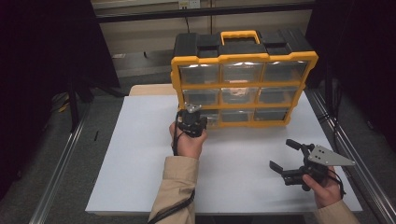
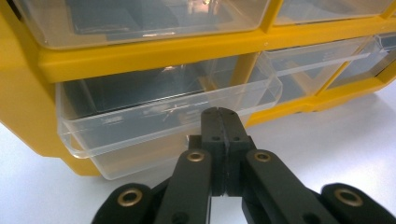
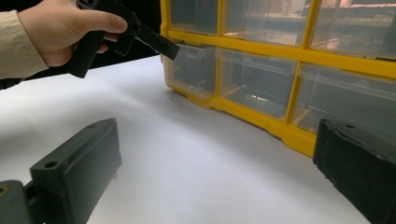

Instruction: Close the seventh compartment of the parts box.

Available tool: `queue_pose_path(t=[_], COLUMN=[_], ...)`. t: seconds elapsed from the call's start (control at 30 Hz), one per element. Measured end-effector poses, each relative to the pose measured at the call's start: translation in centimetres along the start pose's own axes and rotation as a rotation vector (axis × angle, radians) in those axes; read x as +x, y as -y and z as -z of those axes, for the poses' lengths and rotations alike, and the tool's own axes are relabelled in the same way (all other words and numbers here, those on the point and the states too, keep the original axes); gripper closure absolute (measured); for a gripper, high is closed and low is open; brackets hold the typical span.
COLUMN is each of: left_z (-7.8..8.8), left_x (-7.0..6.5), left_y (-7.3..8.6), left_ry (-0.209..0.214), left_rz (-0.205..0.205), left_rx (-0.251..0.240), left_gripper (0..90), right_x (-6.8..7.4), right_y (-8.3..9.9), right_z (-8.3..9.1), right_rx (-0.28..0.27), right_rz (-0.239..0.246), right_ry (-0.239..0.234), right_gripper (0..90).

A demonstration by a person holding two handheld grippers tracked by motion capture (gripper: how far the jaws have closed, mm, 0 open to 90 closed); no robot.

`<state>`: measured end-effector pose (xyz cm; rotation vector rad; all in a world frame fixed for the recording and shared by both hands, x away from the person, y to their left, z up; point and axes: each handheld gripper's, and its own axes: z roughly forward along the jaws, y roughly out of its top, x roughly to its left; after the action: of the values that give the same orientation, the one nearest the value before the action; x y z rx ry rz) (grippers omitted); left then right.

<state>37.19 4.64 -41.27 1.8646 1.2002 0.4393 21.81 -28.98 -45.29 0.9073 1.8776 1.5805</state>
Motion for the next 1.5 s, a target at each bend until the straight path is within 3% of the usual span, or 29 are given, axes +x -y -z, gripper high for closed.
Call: queue_pose_path(t=[1.5], left_z=[-0.30], left_x=[0.25], left_y=[-0.63], left_ry=[-0.030], left_rz=[-0.009], left_rx=[-0.004], left_gripper=[90.0], right_x=[0.00], right_y=[0.02], right_z=[-0.05], right_rx=[0.003], right_rz=[0.004], right_ry=[-0.003], right_gripper=[0.6])
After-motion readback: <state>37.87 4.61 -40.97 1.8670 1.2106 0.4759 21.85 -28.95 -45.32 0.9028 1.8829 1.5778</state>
